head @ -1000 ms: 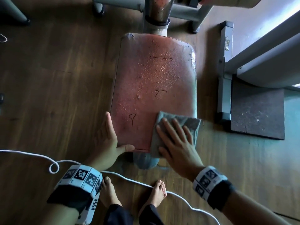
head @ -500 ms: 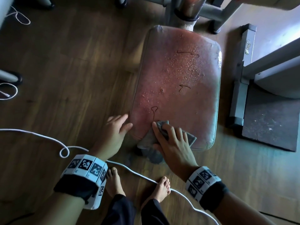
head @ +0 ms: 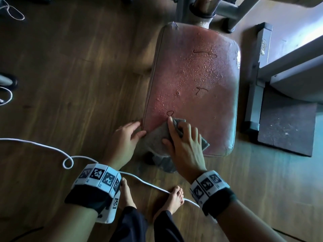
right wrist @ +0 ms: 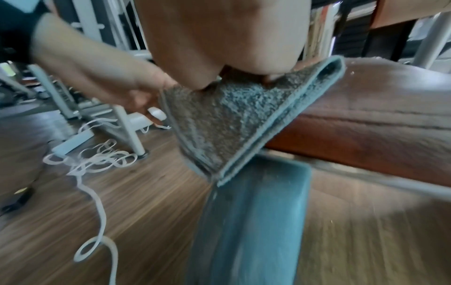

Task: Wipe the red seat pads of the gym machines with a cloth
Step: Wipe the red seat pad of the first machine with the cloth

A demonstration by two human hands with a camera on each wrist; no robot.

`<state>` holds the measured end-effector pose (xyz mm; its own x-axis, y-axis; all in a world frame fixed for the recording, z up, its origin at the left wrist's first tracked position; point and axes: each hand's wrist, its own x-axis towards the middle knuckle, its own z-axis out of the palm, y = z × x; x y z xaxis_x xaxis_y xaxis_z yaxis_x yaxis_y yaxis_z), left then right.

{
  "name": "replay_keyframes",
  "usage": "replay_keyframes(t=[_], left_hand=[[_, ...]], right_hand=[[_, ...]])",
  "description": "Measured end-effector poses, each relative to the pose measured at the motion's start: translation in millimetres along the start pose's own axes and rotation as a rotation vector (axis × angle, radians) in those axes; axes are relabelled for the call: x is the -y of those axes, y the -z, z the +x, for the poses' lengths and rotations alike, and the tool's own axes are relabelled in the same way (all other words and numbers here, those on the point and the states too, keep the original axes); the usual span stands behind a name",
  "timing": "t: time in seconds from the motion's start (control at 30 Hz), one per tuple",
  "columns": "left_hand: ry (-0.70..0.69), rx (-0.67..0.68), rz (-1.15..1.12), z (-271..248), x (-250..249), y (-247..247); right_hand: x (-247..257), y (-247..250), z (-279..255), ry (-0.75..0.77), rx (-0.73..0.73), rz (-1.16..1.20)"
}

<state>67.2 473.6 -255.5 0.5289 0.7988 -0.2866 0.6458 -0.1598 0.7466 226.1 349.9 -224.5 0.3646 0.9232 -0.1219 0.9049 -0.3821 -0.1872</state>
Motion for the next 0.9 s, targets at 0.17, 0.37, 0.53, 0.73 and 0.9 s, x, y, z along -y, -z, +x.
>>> replay_keyframes(t=[0.17,0.37,0.53,0.73,0.9], left_hand=[[0.076,0.068,-0.087,3,4,3],[0.152,0.11,-0.151,10,-3,10],[0.162,0.134,-0.184,10,1,11],[0.136,0.072,-0.252,4,6,12],[0.151,0.056,-0.313,3,3,12]], right_hand=[[3,-2,-12,-0.033,-0.002,-0.006],[1,1,2,-0.014,0.03,-0.012],[0,6,10,0.012,0.02,-0.018],[-10,11,25,0.102,0.037,-0.045],[-11,11,8,0.097,0.047,-0.017]])
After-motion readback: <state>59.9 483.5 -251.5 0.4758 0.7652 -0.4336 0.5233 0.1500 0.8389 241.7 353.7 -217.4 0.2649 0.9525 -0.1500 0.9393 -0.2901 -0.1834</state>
